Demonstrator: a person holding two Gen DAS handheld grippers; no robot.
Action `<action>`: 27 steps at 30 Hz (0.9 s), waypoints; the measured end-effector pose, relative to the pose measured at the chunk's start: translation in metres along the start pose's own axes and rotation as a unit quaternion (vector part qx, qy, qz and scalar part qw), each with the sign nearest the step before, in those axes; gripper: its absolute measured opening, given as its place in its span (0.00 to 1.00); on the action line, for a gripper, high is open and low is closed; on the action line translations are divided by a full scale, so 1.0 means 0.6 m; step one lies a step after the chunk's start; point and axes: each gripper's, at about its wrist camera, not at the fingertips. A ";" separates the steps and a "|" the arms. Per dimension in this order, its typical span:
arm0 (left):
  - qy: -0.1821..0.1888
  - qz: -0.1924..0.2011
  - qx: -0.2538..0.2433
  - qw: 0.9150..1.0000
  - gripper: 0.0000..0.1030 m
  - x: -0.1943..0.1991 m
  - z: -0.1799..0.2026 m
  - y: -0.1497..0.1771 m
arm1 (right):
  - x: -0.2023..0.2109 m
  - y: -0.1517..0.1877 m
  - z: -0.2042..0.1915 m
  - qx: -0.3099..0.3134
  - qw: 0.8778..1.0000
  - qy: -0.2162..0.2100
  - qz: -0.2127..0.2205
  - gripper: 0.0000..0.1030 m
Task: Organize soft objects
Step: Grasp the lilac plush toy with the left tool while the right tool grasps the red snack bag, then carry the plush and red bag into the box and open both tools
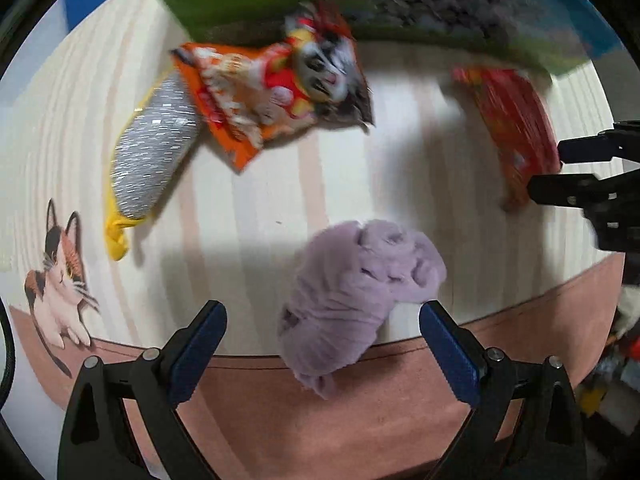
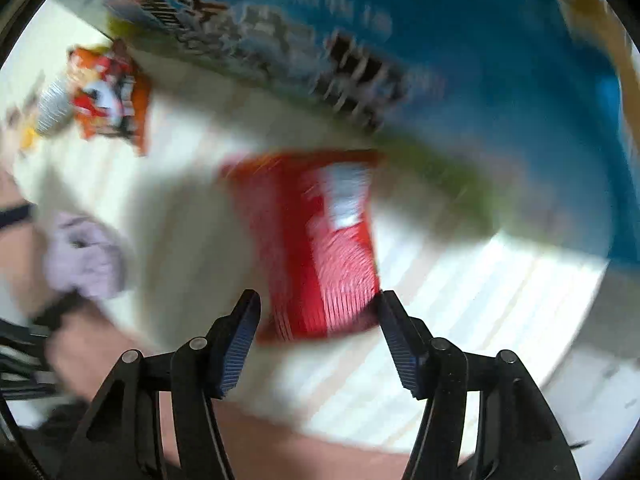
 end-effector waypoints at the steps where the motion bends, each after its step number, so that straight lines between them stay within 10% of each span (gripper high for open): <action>1: -0.001 -0.004 -0.011 1.000 0.96 -0.006 0.009 0.000 | 0.005 0.004 0.007 -0.016 0.999 -0.033 -0.001 0.62; 5: 0.003 -0.016 -0.018 1.000 0.90 -0.030 0.025 -0.004 | 0.023 0.010 0.034 -0.069 0.995 -0.064 0.020 0.69; 8: 0.021 -0.026 0.016 0.999 0.52 -0.040 0.018 -0.003 | 0.030 0.000 0.058 -0.117 0.990 -0.058 0.049 0.72; 10: 0.041 -0.033 0.054 0.997 0.44 -0.041 -0.002 -0.003 | 0.026 -0.006 0.078 -0.161 0.981 -0.084 0.063 0.72; 18: 0.125 -0.071 0.190 0.971 0.41 -0.067 -0.073 0.018 | 0.022 0.033 0.099 -0.199 0.974 -0.067 0.080 0.49; 27: 0.088 -0.076 0.123 0.986 0.51 -0.073 -0.028 -0.051 | 0.014 0.162 0.125 -0.227 0.969 -0.086 0.038 0.49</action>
Point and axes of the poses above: each gripper's, at about its wrist camera, not at the fingertips, and x roughly against the way its jaws point, z to its right, y to its underside, and after that the axes turned 9 degrees about -y, right-handed
